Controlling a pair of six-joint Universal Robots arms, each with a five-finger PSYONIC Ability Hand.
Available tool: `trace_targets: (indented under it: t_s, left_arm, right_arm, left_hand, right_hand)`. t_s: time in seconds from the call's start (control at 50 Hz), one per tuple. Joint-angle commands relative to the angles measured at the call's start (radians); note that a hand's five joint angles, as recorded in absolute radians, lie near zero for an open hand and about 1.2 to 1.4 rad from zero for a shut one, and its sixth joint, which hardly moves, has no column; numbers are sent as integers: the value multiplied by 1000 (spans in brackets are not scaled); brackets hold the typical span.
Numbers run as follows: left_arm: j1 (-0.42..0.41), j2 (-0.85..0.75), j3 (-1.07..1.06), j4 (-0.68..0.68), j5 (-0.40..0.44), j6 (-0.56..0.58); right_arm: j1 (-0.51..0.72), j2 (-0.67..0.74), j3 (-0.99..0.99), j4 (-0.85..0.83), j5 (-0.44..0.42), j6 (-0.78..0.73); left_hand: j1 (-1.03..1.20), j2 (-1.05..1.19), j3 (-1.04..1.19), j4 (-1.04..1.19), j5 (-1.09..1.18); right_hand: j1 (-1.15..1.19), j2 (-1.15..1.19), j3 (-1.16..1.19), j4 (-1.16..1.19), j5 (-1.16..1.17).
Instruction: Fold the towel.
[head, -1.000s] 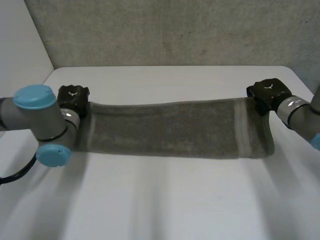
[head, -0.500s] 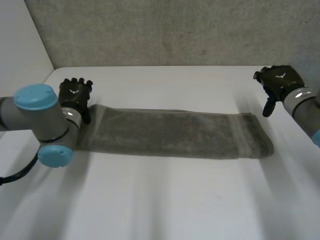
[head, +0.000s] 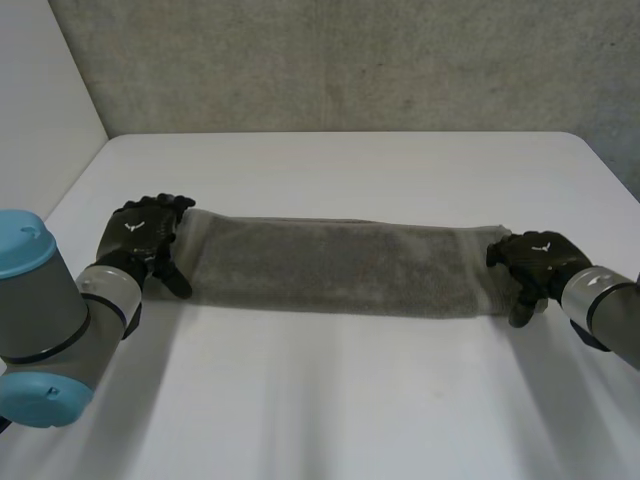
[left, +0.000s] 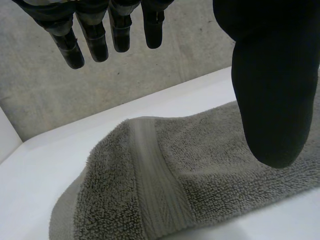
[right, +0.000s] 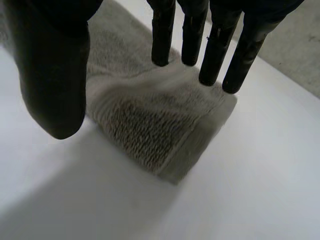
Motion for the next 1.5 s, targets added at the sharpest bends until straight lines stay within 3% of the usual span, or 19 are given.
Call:
trace_targets:
  t_s: [0.02, 0.16, 0.2, 0.22, 0.24, 0.26, 0.44, 0.66, 0.76, 0.88, 1.02, 1.22, 1.26, 1.28, 1.3, 1.32, 1.34, 1.46, 1.5]
  left_arm:
    - [-1, 3, 3, -1, 3, -11]
    - [1, 6, -9, 1, 5, -14]
    - [2, 6, -9, 2, 5, -14]
    - [1, 6, -10, 2, 5, -14]
    - [1, 6, -10, 2, 5, -14]
    - [1, 6, -10, 2, 5, -14]
    - [1, 31, -23, 2, 5, -14]
    - [1, 51, -27, 2, 3, -15]
    - [1, 63, -29, 2, 3, -15]
    - [1, 65, -29, 2, 3, -15]
    - [-1, 65, -30, 2, 3, -15]
    - [-6, 63, -35, 5, 3, -15]
    - [-9, 63, -33, 7, 3, -15]
    - [-12, 63, -32, 10, 3, -15]
    - [-13, 62, -29, 19, 3, -15]
    - [-13, 62, -29, 19, 3, -15]
    - [-16, 62, -24, 28, 2, -15]
    - [-39, 51, 23, 65, 0, -15]
    - [-62, 43, 45, 68, -2, -14]
  right_arm:
    - [-9, 48, -3, -67, 5, -6]
    - [-44, 83, -13, -85, 8, -7]
    - [-47, 102, -22, -91, 17, -9]
    - [-47, 102, -22, -91, 17, -9]
    - [-55, 105, -26, -91, 20, -9]
    - [-71, 103, -26, -93, 25, -9]
    - [-125, 70, -39, -96, 62, -21]
    - [-228, 57, -163, -70, 161, -294]
    - [-101, 1, -255, -67, 177, -283]
    - [205, -13, -378, -93, 171, -234]
    - [583, 184, -467, -230, 86, -303]
    - [732, 416, -502, -255, -43, -351]
    - [731, 416, -500, -255, -44, -346]
    - [723, 410, -497, -257, -44, -332]
    - [723, 410, -497, -257, -44, -332]
    - [720, 396, -488, -261, -37, -322]
    - [717, 364, -468, -266, -29, -303]
    - [659, 185, -344, -269, -24, -194]
    - [572, 88, -243, -269, -18, -104]
  left_hand:
    - [16, 21, 21, 21, -1]
    - [19, 24, 24, 24, 2]
    - [16, 21, 21, 21, -1]
    - [19, 24, 24, 23, 2]
    - [19, 24, 24, 24, 2]
    - [19, 24, 24, 24, 2]
    - [16, 21, 21, 21, -1]
    - [19, 24, 24, 24, 2]
    - [16, 21, 21, 21, -1]
    - [16, 21, 21, 21, -1]
    - [16, 21, 21, 21, -1]
    - [13, 18, 18, 18, -4]
    - [13, 18, 18, 18, -4]
    - [16, 21, 21, 21, -1]
    - [16, 21, 21, 21, -1]
    - [16, 21, 21, 21, -1]
    - [16, 21, 21, 21, -1]
    - [19, 24, 24, 24, 2]
    - [19, 24, 24, 24, 2]
  right_hand:
    - [129, 131, 126, 119, 106]
    - [275, 278, 273, 266, 253]
    - [628, 630, 625, 618, 606]
    - [631, 633, 628, 621, 608]
    - [924, 926, 922, 914, 902]
    - [958, 960, 956, 948, 936]
    - [959, 961, 956, 949, 936]
    - [959, 961, 956, 949, 936]
    - [959, 961, 956, 949, 936]
    - [959, 961, 956, 949, 936]
    - [959, 961, 956, 949, 936]
    - [959, 961, 956, 949, 936]
    - [836, 838, 834, 826, 814]
    - [453, 455, 450, 443, 430]
    - [449, 451, 446, 439, 426]
    - [-48, -46, -51, -58, -71]
    - [-263, -261, -266, -273, -286]
    - [-263, -261, -266, -273, -286]
    - [-263, -261, -266, -273, -286]
